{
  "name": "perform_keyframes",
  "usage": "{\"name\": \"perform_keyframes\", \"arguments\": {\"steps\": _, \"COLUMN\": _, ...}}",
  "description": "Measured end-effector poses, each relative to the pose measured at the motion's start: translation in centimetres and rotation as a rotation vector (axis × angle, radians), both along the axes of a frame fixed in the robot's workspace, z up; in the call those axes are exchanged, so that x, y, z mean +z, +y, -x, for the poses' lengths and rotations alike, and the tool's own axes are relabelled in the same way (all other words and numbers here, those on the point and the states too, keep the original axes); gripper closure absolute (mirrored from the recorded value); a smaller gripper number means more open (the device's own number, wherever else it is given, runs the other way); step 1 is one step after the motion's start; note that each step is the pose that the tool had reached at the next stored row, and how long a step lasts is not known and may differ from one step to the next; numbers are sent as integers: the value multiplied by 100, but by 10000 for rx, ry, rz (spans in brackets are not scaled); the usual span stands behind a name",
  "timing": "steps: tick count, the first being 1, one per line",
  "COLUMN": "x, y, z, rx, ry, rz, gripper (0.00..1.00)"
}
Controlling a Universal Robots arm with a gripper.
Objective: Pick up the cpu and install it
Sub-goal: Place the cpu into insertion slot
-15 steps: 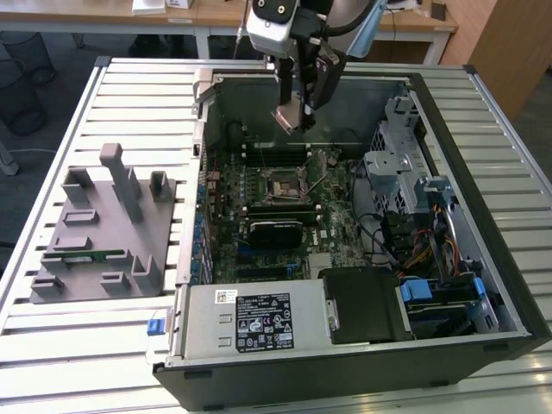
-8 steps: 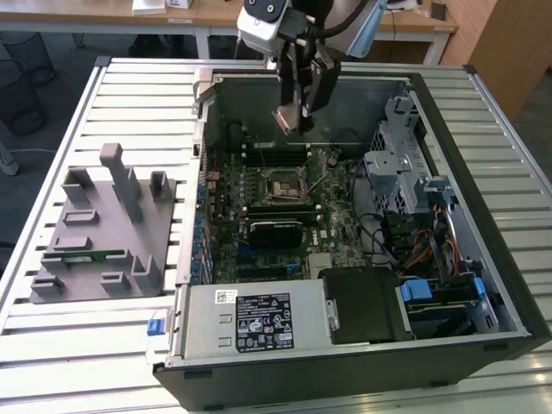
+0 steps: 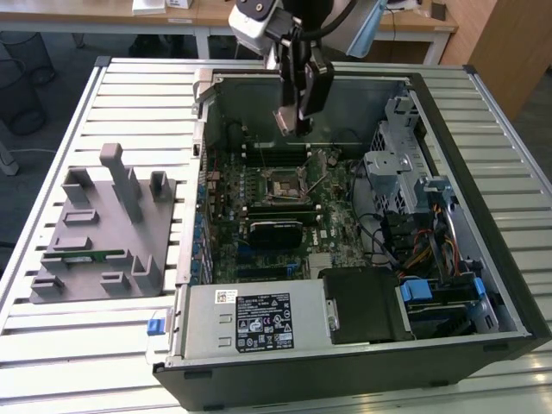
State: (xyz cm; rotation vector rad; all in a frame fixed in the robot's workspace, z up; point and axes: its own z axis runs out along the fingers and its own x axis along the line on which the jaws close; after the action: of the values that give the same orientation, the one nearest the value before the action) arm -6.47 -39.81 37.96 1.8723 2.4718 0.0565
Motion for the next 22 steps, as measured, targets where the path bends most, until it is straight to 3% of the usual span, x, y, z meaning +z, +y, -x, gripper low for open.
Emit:
{"name": "perform_keyframes", "arguments": {"steps": 6, "x": -23, "y": 0, "z": 0, "rx": -1051, "ry": 0, "rz": 0, "gripper": 47}}
{"name": "perform_keyframes", "arguments": {"steps": 18, "x": -61, "y": 9, "z": 10, "rx": -2549, "ry": 1, "rz": 0, "gripper": 47}}
{"name": "perform_keyframes", "arguments": {"steps": 22, "x": -107, "y": 86, "z": 15, "rx": -2586, "ry": 3, "rz": -27, "gripper": 47}}
